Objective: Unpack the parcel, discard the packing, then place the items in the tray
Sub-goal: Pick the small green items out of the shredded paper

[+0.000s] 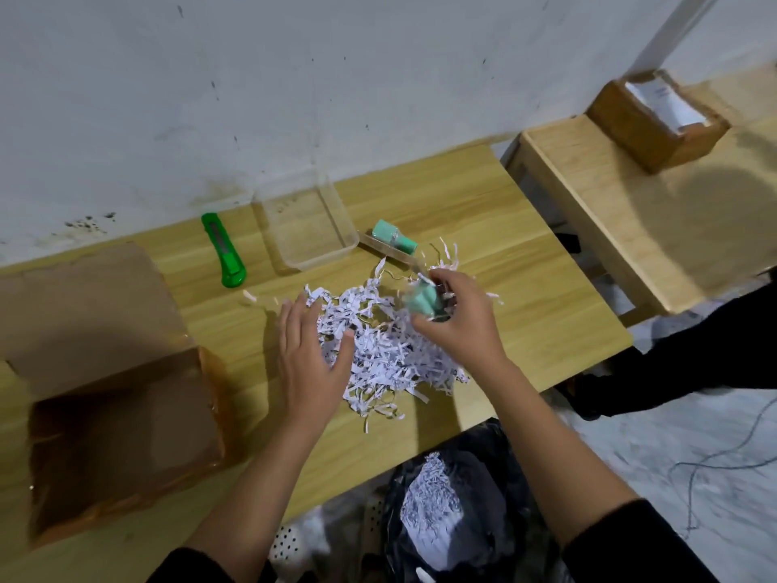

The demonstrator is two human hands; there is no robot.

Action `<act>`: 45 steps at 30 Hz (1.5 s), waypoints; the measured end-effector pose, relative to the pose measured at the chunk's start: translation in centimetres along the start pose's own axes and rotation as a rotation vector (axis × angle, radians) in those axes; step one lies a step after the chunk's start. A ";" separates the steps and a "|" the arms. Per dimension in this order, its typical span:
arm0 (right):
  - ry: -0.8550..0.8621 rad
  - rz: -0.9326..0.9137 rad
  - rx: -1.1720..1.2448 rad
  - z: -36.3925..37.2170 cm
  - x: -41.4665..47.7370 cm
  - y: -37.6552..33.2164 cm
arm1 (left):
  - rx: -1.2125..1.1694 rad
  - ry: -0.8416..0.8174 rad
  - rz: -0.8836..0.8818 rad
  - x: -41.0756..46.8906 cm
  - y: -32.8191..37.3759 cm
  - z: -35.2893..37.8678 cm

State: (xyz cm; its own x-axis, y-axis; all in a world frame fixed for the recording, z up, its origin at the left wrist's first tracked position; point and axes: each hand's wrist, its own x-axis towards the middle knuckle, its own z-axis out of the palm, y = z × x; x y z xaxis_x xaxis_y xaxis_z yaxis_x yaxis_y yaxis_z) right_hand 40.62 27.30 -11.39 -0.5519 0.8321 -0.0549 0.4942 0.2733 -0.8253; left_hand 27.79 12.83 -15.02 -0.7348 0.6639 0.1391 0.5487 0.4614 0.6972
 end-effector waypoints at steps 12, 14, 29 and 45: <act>-0.035 -0.232 -0.087 3.1 -2.0 0.0 | -0.545 -0.300 -0.233 0.0 3.4 1.0; -0.045 -0.229 -0.082 3.2 -2.0 0.1 | -0.676 -0.343 -0.382 0.1 3.0 1.3; 0.020 -0.208 -0.100 -0.2 -2.3 2.7 | -0.982 -0.221 -0.645 1.4 1.7 -0.1; -0.341 -0.019 0.370 0.4 0.7 -1.3 | -0.843 -0.462 -0.320 2.2 2.4 -1.5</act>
State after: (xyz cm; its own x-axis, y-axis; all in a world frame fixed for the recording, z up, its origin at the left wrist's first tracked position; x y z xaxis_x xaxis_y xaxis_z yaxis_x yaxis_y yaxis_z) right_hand 39.33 27.34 -10.60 -0.7771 0.6066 -0.1675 0.2449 0.0463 -0.9685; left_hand 26.86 14.53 -11.96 -0.4740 0.8271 -0.3020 -0.2382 0.2098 0.9483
